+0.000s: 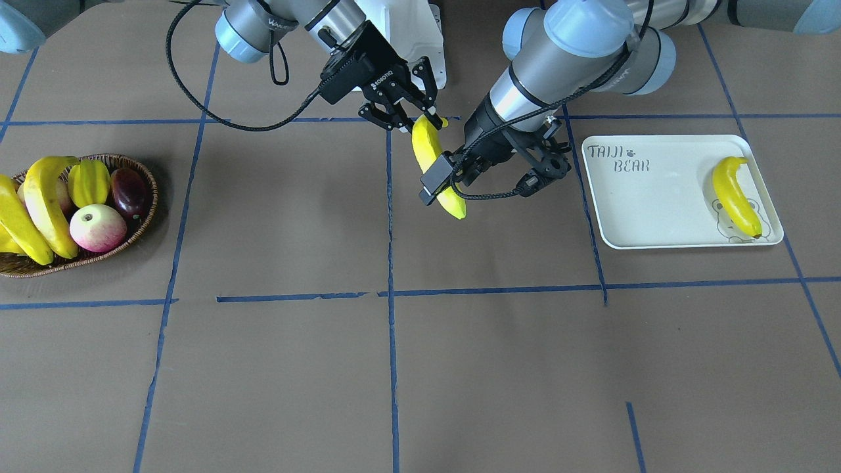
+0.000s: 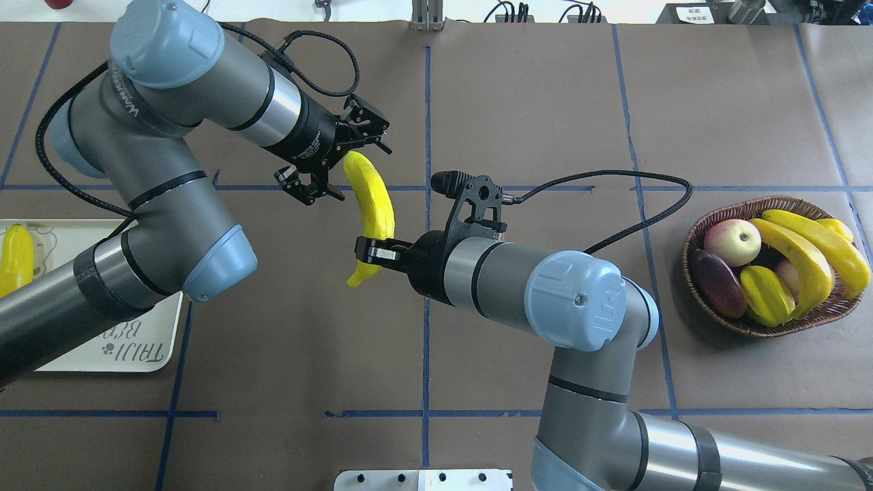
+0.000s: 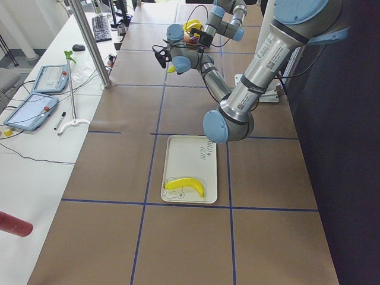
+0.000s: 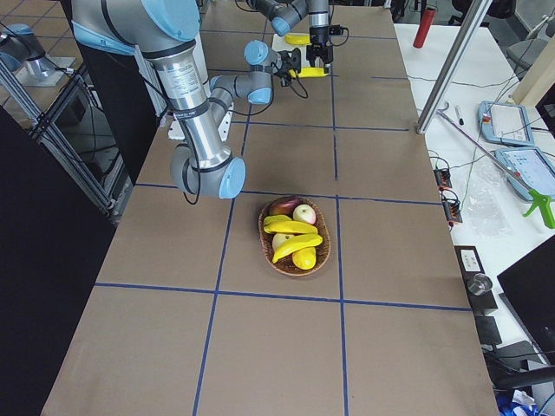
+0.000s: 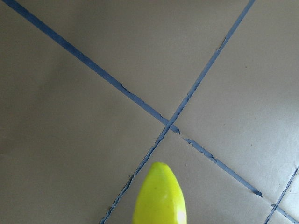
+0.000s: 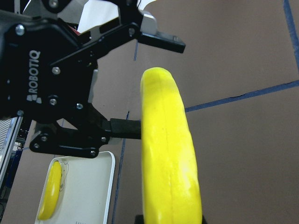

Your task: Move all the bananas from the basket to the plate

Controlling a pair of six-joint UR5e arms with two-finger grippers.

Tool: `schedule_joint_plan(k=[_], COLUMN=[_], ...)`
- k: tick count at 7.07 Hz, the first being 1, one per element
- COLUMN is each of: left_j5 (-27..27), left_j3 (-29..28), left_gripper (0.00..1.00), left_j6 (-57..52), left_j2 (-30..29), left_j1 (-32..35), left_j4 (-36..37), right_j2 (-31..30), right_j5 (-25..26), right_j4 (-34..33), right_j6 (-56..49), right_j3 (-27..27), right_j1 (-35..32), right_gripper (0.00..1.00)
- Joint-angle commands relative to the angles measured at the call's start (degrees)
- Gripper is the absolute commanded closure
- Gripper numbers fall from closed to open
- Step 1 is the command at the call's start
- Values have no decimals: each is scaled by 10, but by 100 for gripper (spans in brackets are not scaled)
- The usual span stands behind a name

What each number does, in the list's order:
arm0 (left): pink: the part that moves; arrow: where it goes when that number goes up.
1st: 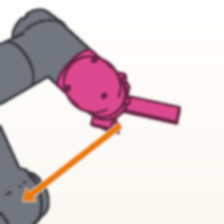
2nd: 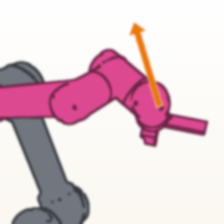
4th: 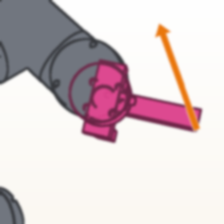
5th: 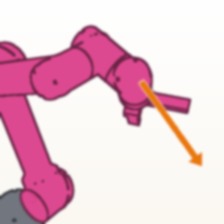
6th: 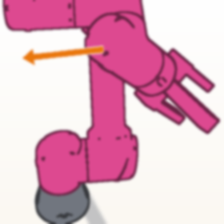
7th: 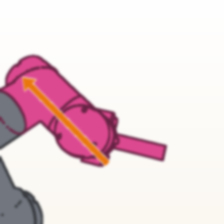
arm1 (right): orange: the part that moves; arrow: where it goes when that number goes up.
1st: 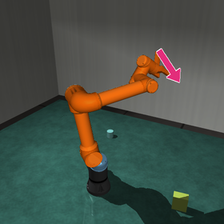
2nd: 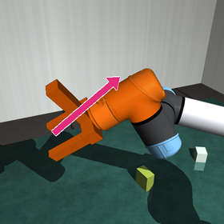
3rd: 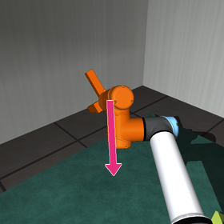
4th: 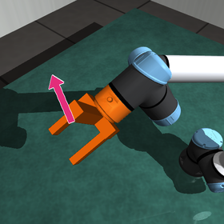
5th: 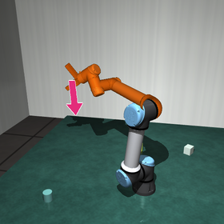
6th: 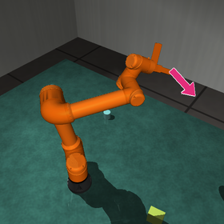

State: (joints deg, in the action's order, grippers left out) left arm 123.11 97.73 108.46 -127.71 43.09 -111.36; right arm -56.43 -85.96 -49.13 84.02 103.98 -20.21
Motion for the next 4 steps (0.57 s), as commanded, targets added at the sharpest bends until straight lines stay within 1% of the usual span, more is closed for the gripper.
schedule_joint_plan(k=[1,2,4], left_j5=[-1,-1,-1], left_j3=[-1,-1,-1], left_gripper=[25,47,69], left_j6=[-1,-1,-2], left_j2=[0,0,2], left_j1=[-6,-6,-6], left_j4=[-2,-3,-9], right_j2=[0,0,0], right_j5=[0,0,0], right_j4=[0,0,1], right_j6=[-1,-1,-1], right_j3=[0,0,0], right_j1=[0,0,0], right_gripper=[94,94,92])
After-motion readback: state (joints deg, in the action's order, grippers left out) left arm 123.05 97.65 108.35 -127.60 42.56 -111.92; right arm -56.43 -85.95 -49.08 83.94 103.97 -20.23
